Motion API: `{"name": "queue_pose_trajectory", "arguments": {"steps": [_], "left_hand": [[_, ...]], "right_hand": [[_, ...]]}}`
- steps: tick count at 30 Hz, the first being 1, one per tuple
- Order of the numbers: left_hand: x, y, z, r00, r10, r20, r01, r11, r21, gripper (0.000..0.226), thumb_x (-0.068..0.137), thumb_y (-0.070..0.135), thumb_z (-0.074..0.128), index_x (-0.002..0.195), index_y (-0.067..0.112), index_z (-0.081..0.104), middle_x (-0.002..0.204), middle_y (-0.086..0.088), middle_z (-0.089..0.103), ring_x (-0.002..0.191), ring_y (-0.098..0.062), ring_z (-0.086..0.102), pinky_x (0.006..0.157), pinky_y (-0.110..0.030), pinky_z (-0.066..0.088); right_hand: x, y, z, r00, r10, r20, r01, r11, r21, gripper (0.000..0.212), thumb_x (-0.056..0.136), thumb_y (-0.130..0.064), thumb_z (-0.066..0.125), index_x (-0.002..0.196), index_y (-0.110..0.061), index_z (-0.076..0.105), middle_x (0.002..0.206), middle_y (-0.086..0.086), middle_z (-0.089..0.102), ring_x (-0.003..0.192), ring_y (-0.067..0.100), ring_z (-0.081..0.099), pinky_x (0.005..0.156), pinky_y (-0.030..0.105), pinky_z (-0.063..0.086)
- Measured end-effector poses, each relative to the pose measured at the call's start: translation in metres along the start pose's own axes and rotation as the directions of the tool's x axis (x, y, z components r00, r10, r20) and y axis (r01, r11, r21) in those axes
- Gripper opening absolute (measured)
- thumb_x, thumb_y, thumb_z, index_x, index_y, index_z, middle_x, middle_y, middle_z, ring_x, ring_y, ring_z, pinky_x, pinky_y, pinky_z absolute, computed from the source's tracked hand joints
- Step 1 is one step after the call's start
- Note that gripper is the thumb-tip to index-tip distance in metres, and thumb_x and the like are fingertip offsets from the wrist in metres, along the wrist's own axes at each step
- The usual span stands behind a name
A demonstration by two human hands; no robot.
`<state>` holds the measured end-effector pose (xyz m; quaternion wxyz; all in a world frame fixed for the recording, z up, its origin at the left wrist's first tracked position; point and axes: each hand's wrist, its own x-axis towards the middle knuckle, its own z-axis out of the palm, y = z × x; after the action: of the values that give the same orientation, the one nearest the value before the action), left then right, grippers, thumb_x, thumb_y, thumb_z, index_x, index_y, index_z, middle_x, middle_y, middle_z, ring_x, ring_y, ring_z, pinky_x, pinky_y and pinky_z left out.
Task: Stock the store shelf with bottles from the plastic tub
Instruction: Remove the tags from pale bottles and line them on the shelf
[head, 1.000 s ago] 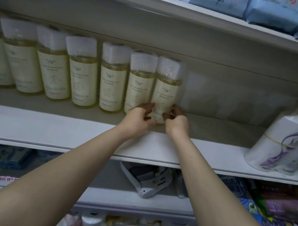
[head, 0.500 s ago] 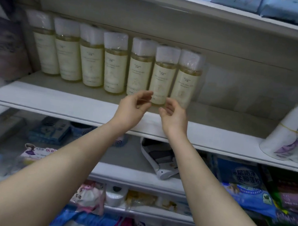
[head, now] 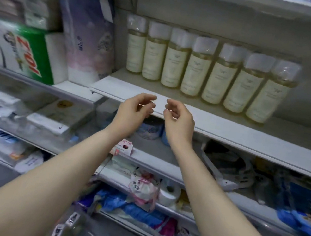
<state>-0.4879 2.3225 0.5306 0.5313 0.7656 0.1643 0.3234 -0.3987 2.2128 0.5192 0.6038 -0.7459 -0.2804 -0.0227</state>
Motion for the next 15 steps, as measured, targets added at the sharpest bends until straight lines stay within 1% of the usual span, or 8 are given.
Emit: {"name": "queue_pose_trajectory", "arguments": {"steps": [2, 4, 6, 8, 9, 11, 13, 15], "left_hand": [[-0.01, -0.013, -0.037, 1.0, -0.003, -0.011, 0.003, 0.999, 0.042, 0.023, 0.098, 0.01, 0.056, 0.118, 0.015, 0.065, 0.103, -0.007, 0.072, 0.091, -0.011, 0.069, 0.085, -0.024, 0.056], [-0.02, -0.03, -0.073, 1.0, -0.006, 0.004, 0.005, 0.995, 0.098, 0.021, 0.098, 0.009, 0.056, 0.116, 0.016, 0.066, 0.1, -0.001, 0.072, 0.09, -0.01, 0.069, 0.084, -0.024, 0.055], [-0.027, -0.051, -0.107, 1.0, -0.021, 0.011, 0.02, 0.99, 0.139, 0.021, 0.097, 0.008, 0.056, 0.112, 0.02, 0.066, 0.095, 0.003, 0.072, 0.087, -0.009, 0.069, 0.083, -0.028, 0.057], [-0.035, -0.071, -0.134, 0.999, -0.046, 0.007, 0.044, 0.985, 0.164, 0.021, 0.096, 0.013, 0.057, 0.113, 0.021, 0.067, 0.095, 0.003, 0.073, 0.087, -0.012, 0.07, 0.085, -0.034, 0.058], [-0.04, -0.083, -0.148, 0.998, -0.057, 0.003, 0.056, 0.984, 0.169, 0.022, 0.095, 0.015, 0.057, 0.113, 0.022, 0.067, 0.095, 0.002, 0.073, 0.086, -0.013, 0.07, 0.086, -0.037, 0.058], [-0.048, -0.107, -0.173, 0.995, -0.098, 0.003, 0.097, 0.983, 0.154, 0.022, 0.095, 0.013, 0.057, 0.112, 0.023, 0.067, 0.094, 0.001, 0.073, 0.083, -0.01, 0.069, 0.087, -0.04, 0.058], [-0.058, -0.128, -0.192, 0.99, -0.143, 0.004, 0.141, 0.981, 0.132, 0.022, 0.097, 0.009, 0.056, 0.111, 0.023, 0.065, 0.093, 0.001, 0.071, 0.082, -0.01, 0.068, 0.086, -0.04, 0.058], [-0.068, -0.148, -0.208, 0.981, -0.193, 0.018, 0.19, 0.975, 0.115, 0.021, 0.098, 0.007, 0.055, 0.111, 0.022, 0.064, 0.094, 0.0, 0.07, 0.081, -0.007, 0.068, 0.085, -0.036, 0.058]], "right_hand": [[-0.015, -0.006, 0.036, 1.0, -0.011, 0.029, 0.01, 1.0, 0.023, 0.029, 0.093, -0.003, 0.059, 0.115, -0.019, 0.068, 0.104, -0.004, 0.071, 0.089, 0.004, 0.065, 0.084, 0.015, 0.05], [-0.031, -0.009, 0.073, 0.997, -0.008, 0.081, 0.006, 1.0, 0.03, 0.029, 0.093, -0.002, 0.059, 0.115, -0.018, 0.067, 0.104, -0.006, 0.07, 0.087, 0.0, 0.064, 0.084, 0.014, 0.05], [-0.047, -0.011, 0.109, 0.992, 0.003, 0.13, -0.006, 1.0, 0.021, 0.03, 0.091, -0.002, 0.06, 0.115, -0.018, 0.068, 0.105, -0.005, 0.072, 0.091, 0.005, 0.066, 0.086, 0.018, 0.052], [-0.064, -0.01, 0.141, 0.986, 0.02, 0.167, -0.022, 1.0, 0.01, 0.03, 0.091, -0.003, 0.06, 0.115, -0.019, 0.068, 0.106, -0.005, 0.072, 0.093, 0.007, 0.067, 0.085, 0.019, 0.053], [-0.073, -0.008, 0.156, 0.983, 0.031, 0.182, -0.033, 0.999, 0.006, 0.03, 0.091, -0.004, 0.06, 0.115, -0.02, 0.069, 0.106, -0.006, 0.072, 0.092, 0.007, 0.067, 0.084, 0.02, 0.053], [-0.09, -0.002, 0.188, 0.975, 0.068, 0.21, -0.067, 0.998, -0.01, 0.029, 0.091, -0.004, 0.06, 0.114, -0.02, 0.069, 0.106, -0.007, 0.072, 0.09, 0.009, 0.067, 0.082, 0.021, 0.053], [-0.107, 0.005, 0.213, 0.968, 0.105, 0.229, -0.103, 0.994, -0.018, 0.028, 0.092, -0.004, 0.06, 0.114, -0.019, 0.069, 0.105, -0.006, 0.072, 0.088, 0.011, 0.067, 0.079, 0.019, 0.052], [-0.122, 0.013, 0.235, 0.961, 0.144, 0.236, -0.143, 0.989, -0.021, 0.027, 0.092, -0.004, 0.06, 0.113, -0.018, 0.069, 0.104, -0.007, 0.071, 0.085, 0.009, 0.066, 0.076, 0.011, 0.049]]}}
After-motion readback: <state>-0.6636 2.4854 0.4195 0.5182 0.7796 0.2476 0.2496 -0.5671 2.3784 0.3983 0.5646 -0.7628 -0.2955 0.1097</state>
